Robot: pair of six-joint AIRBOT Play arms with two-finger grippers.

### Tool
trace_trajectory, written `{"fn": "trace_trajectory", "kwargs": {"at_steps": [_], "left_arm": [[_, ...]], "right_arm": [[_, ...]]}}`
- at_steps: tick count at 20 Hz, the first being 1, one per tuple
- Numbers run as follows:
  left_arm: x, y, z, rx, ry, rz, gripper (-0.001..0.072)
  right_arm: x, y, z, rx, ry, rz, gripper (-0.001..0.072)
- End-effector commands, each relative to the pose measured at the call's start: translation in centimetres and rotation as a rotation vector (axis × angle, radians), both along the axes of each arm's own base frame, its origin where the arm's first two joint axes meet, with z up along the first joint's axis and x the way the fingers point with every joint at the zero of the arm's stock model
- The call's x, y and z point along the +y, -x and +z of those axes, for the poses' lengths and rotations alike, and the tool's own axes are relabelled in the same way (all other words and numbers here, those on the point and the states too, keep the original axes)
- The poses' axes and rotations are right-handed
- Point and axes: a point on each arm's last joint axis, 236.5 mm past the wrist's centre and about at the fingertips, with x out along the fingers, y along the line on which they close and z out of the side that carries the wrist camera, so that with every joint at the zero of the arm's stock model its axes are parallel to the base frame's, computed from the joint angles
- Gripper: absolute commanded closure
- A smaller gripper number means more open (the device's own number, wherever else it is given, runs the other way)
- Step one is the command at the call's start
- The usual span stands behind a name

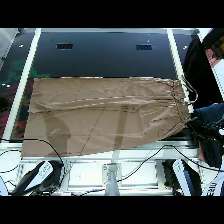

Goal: Fold the clothes and pants, and hang the long-sleeved shirts on hangers.

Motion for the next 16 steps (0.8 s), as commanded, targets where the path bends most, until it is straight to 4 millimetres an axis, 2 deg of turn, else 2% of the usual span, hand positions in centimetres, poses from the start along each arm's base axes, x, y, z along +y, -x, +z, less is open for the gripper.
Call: {"fn": "trace_trajectory", "kwargs": {"at_steps": [1,4,7,9,10,11,12,14,16], "left_arm": [[-0.1,-0.3,-0.3,-0.013,0.003,-0.002,0.0223],[-0.4,-0.5,-0.3,-0.025,0.017,-0.002,0.0223],[-0.6,-0.4,-0.4,-0.023,0.027,-0.001,0.0223],[-0.6,-0.4,-0.5,-0.019,0.029,-0.001,0.0223],[-0.6,-0.4,-0.5,-0.02,0.03,-0.001,0.0223],[-0.6,-0.4,-0.5,-0.02,0.03,0.0,0.0223],[-0.7,-0.3,-0.5,-0.017,0.036,0.0,0.0223],[-1.7,-0.1,-1.0,-0.009,0.085,0.003,0.0223],[-3.8,0.2,-1.7,0.006,0.183,0.005,0.0223]], "right_arm": [[-1.2,-1.0,-1.5,-0.02,-0.006,-0.076,0.017],[-1.2,-1.2,-3.1,0.002,-0.042,-0.096,0.017],[-1.4,-3.2,-3.2,-0.076,-0.061,-0.103,0.0174],[-1.5,-4.0,-3.1,-0.108,-0.063,-0.108,0.0281],[-1.6,-4.0,-3.3,-0.103,-0.06,-0.109,0.0284],[-1.8,-4.0,-3.5,-0.101,-0.049,-0.1,0.033],[-2.1,-4.0,-3.5,-0.104,-0.033,-0.092,0.034],[-2.8,-4.5,-3.1,-0.131,0.001,-0.087,0.0466],[-2.7,-4.7,-3.0,-0.141,0.0,-0.076,0.0579]]}}
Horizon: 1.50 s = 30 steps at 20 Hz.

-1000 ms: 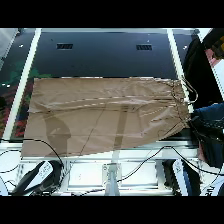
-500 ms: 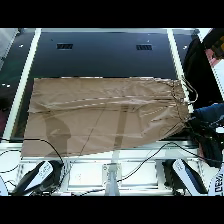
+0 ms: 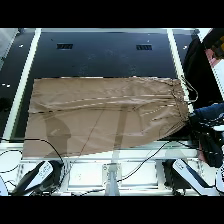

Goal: Fold the clothes and pants, and hang the long-sleeved shirts on hangers.

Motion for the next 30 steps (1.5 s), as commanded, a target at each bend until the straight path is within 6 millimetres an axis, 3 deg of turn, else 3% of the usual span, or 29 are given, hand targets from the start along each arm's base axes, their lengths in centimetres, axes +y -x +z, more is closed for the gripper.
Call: {"fn": "trace_trajectory", "kwargs": {"at_steps": [1,4,6,9,11,13,16,18,19,23,30], "left_arm": [[-2.9,0.4,-0.9,0.018,0.138,0.001,0.0223],[-4.5,0.1,-0.8,-0.009,0.212,0.015,0.0223],[-4.6,1.5,-1.2,0.009,0.225,0.066,0.0223],[-4.2,5.8,-2.3,0.02,0.216,0.158,0.0223],[-3.0,10.3,-4.0,0.048,0.193,0.304,0.0223],[-2.5,14.4,-6.7,0.095,0.204,0.441,0.0223],[-4.0,17.8,-11.0,0.18,0.305,0.541,0.0218],[-4.5,18.8,-12.2,0.208,0.347,0.58,0.0109],[-4.4,19.2,-12.5,0.22,0.353,0.593,0.009],[-3.8,20.8,-13.9,0.283,0.378,0.625,0.009],[-2.4,19.9,-16.1,0.298,0.364,0.535,0.009]], "right_arm": [[-0.3,-0.6,0.2,-0.025,0.017,0.011,0.0648],[0.4,-0.5,0.2,-0.024,-0.011,0.016,0.0668],[0.4,-0.5,0.2,-0.023,-0.012,0.017,0.0668],[0.4,-0.5,0.2,-0.022,-0.004,0.031,0.0668],[0.4,-0.5,0.2,-0.02,-0.002,0.035,0.0668],[0.4,-0.5,0.2,-0.02,-0.001,0.035,0.0668],[0.4,-0.4,0.2,-0.019,-0.001,0.036,0.0668],[0.4,-0.4,0.1,-0.019,-0.002,0.036,0.0669],[0.5,-0.4,0.1,-0.018,-0.004,0.037,0.0668],[0.6,-0.4,0.1,-0.016,-0.008,0.04,0.0668],[0.7,-0.4,0.1,-0.016,-0.01,0.041,0.0668]]}}
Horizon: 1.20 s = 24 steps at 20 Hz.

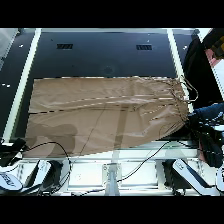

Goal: Fold the clothes and pants, and hang the long-sleeved shirts on hangers.

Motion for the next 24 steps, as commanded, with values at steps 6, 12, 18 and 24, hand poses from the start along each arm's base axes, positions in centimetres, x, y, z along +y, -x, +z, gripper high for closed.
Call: {"fn": "trace_trajectory", "kwargs": {"at_steps": [6,12,18,24], "left_arm": [[0.5,-0.7,-1.3,-0.014,0.011,-0.015,0.0136],[-1.0,-2.2,-1.3,-0.077,0.075,0.032,0.0277],[-1.4,-2.0,-0.7,-0.064,0.106,0.005,0.0692],[1.1,-4.2,4.6,-0.113,0.078,-0.033,0.0693]], "right_arm": [[0.0,0.0,0.0,0.0,-0.002,0.001,0.0668],[0.0,0.0,0.0,0.0,-0.002,0.001,0.0668],[0.2,0.0,0.0,0.003,-0.007,0.004,0.0668],[1.7,-0.5,1.6,0.003,-0.048,0.12,0.0668]]}}
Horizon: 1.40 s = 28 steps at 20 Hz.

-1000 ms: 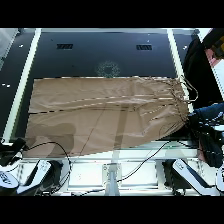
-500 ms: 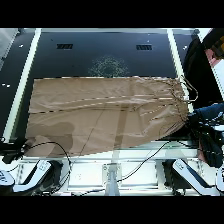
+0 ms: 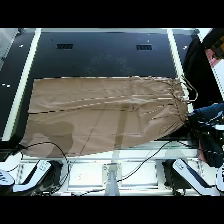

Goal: Fold the clothes and pants, and hang the long-sleeved shirts on hangers.

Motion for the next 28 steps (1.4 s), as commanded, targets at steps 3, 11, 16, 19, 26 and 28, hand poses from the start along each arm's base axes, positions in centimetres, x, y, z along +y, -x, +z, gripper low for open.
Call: {"fn": "trace_trajectory", "kwargs": {"at_steps": [3,11,16,19,26,28], "left_arm": [[-0.8,-5.6,4.4,-0.216,0.085,0.047,0.0692],[-2.2,-16.8,12.2,-0.765,0.281,0.24,0.0692],[-0.9,-20.4,15.8,-0.961,0.267,0.302,0.0694],[-0.6,-23.1,17.7,-1.065,0.228,0.323,0.0693],[4.4,-25.8,18.4,-1.145,-0.06,0.488,0.0694],[4.4,-26.7,17.1,-1.121,-0.083,0.503,0.0694]], "right_arm": [[1.3,-1.7,4.4,-0.067,-0.021,0.124,0.0668],[1.3,-8.5,16.4,-0.413,-0.019,0.051,0.0669],[2.1,-13.2,19.4,-0.549,0.017,-0.062,0.0668],[2.8,-16.4,20.6,-0.64,0.059,-0.132,0.0669],[1.9,-22.5,16.2,-0.58,-0.045,-0.266,0.0669],[1.6,-24.1,14.9,-0.559,-0.068,-0.284,0.0669]]}}
